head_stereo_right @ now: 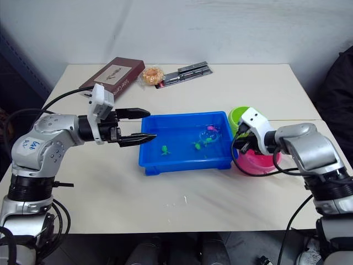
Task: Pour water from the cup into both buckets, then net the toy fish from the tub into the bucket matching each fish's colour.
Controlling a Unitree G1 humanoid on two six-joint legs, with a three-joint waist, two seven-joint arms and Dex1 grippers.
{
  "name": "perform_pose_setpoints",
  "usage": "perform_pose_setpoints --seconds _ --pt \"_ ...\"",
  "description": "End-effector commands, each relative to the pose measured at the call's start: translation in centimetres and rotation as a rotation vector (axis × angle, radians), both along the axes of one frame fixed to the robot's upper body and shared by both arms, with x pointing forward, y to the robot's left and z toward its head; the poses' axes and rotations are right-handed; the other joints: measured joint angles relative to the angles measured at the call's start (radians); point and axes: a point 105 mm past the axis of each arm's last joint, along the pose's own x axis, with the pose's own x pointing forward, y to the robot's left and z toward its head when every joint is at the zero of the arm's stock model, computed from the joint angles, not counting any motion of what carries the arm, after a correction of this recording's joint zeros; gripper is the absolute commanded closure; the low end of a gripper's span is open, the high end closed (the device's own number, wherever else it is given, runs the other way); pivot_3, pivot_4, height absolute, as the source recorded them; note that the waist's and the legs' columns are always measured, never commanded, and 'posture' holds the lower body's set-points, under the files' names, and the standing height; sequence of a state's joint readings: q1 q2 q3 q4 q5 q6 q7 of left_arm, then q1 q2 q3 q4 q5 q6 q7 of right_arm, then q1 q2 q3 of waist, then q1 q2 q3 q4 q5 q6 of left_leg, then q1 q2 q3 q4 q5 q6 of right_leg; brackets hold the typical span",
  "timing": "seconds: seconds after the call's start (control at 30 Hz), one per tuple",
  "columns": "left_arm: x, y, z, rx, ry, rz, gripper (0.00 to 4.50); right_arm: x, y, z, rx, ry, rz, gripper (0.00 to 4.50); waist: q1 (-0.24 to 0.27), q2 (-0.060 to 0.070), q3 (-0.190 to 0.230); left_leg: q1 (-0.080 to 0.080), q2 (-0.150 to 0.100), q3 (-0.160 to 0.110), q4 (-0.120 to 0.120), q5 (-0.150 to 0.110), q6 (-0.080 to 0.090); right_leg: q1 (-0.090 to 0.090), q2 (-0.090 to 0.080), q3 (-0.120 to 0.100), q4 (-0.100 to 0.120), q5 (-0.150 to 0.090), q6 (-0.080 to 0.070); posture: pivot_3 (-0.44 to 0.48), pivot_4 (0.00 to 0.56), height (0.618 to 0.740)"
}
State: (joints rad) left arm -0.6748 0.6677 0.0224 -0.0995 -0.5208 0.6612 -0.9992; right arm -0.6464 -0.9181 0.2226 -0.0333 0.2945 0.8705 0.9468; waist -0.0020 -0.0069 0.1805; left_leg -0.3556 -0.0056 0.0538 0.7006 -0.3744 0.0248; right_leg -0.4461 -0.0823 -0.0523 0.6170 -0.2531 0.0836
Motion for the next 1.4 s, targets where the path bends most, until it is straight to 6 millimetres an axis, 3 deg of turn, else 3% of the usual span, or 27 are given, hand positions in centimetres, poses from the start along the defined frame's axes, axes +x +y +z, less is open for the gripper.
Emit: perform_pose_setpoints --seconds 0.03,0.2,0.43,0.67,0.8,1.1,1.4 --pt "0.0 -0.2 1.3 -0.008 -0.057 -0.019 0.01 0.0 -0.1 1.6 -0.029 -0.094 0.033 4.5 0.001 0.0 0.0 0.0 0.0 0.0 0.0 0.0 0.0 0.0 0.0 0.0 0.0 0.0 0.0 0.0 0.15 0.74" --pt "0.1 -0.2 1.2 -0.008 -0.057 -0.022 0.01 0.1 -0.6 2.2 -0.068 -0.182 0.052 4.5 0.001 0.0 0.0 0.0 0.0 0.0 0.0 0.0 0.0 0.0 0.0 0.0 0.0 0.0 0.0 0.0 0.15 0.74" --pt "0.5 -0.4 1.2 -0.008 -0.061 -0.03 0.01 -1.6 0.8 1.9 0.211 0.153 -0.048 4.5 0.001 0.0 0.0 0.0 0.0 0.0 0.0 0.0 0.0 0.0 -0.001 0.0 0.0 0.0 0.0 0.0 0.15 0.74" --pt "0.5 -0.4 1.1 -0.01 -0.066 -0.031 0.01 -0.9 0.4 2.5 0.26 0.215 -0.147 4.5 0.001 0.0 0.0 0.0 0.0 0.0 -0.001 0.0 0.0 0.0 -0.001 0.0 -0.001 0.0 0.0 0.0 0.15 0.74" --pt "0.5 -0.2 1.1 -0.011 -0.068 -0.024 0.01 0.2 -0.5 1.8 0.249 0.238 -0.223 4.5 0.001 0.0 0.0 0.0 0.0 -0.001 -0.001 0.0 0.0 0.0 -0.002 0.0 -0.001 0.0 0.0 0.0 0.15 0.74" --pt "0.7 -0.1 1.3 -0.011 -0.079 -0.01 0.01 -1.1 1.6 2.3 0.29 0.324 -0.153 4.5 0.001 0.0 0.0 0.0 0.0 -0.001 -0.001 0.0 0.0 0.0 -0.001 0.0 -0.001 0.0 0.0 0.0 0.15 0.74" --pt "0.7 -0.2 1.3 -0.014 -0.083 -0.009 0.01 0.8 -0.5 1.5 0.284 0.287 -0.339 4.5 0.001 0.0 0.0 0.0 0.0 -0.001 -0.001 0.0 0.0 0.0 -0.002 0.0 -0.001 0.0 0.0 0.0 0.15 0.74"
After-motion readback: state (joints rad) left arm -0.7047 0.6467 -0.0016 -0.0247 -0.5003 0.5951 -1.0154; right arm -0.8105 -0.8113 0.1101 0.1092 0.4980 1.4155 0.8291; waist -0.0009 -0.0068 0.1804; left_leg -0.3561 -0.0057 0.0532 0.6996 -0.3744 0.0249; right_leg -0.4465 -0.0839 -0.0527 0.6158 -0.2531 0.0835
